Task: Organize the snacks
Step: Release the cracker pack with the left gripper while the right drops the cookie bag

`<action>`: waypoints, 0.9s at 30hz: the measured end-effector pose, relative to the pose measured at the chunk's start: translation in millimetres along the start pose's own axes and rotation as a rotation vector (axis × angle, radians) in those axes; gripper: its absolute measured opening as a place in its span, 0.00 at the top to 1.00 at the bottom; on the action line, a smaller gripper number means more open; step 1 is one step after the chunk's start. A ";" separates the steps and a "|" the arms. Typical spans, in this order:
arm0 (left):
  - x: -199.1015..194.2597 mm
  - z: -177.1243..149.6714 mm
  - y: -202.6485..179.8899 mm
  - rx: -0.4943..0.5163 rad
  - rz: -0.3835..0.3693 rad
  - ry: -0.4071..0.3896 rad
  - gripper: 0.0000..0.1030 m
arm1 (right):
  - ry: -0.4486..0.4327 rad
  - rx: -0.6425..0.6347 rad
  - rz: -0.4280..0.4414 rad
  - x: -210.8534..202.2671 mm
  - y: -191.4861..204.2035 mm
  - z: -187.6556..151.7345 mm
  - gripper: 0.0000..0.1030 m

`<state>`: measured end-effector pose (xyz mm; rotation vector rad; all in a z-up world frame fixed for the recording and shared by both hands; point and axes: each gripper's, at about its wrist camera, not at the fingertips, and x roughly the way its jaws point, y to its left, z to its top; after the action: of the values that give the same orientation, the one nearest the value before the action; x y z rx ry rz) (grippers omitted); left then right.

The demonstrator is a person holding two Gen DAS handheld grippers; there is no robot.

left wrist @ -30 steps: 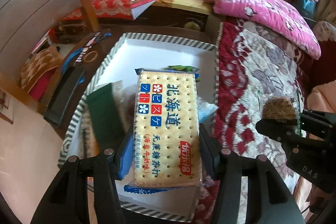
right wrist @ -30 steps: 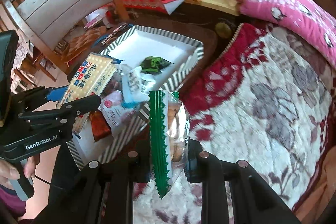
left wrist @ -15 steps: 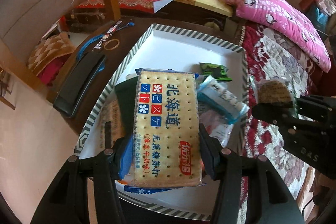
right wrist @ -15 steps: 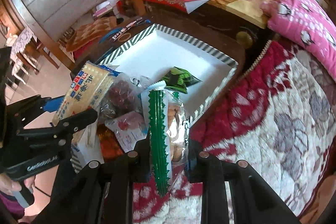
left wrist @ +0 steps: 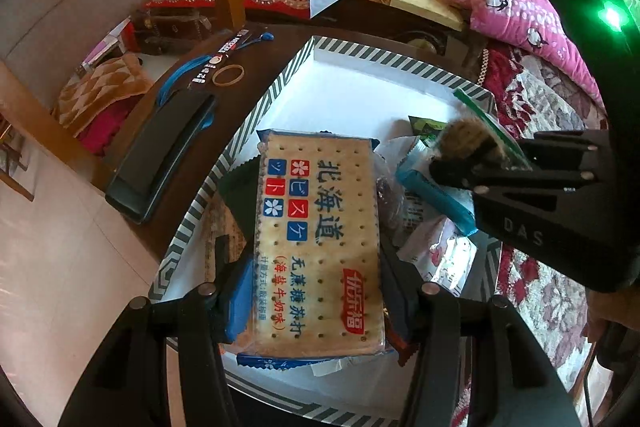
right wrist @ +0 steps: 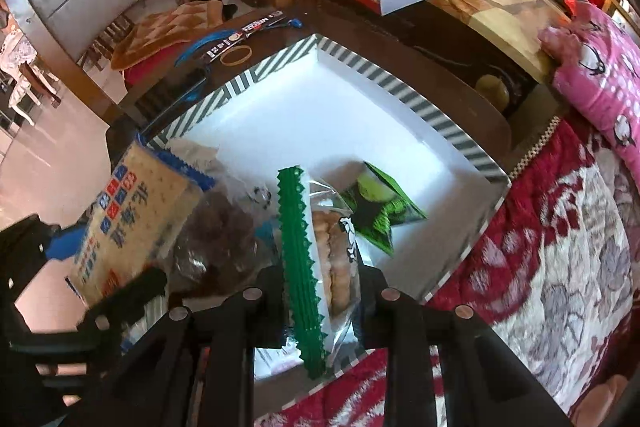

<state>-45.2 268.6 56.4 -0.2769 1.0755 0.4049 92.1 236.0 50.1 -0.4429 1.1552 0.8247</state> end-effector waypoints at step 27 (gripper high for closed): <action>-37.7 -12.7 -9.4 -0.010 0.055 -0.100 0.19 | -0.168 0.142 0.123 -79.1 -11.9 -58.0 0.33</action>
<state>-66.5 248.0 84.6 -0.2339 0.9854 0.4690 52.0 161.3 101.0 -0.1831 1.0841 0.8636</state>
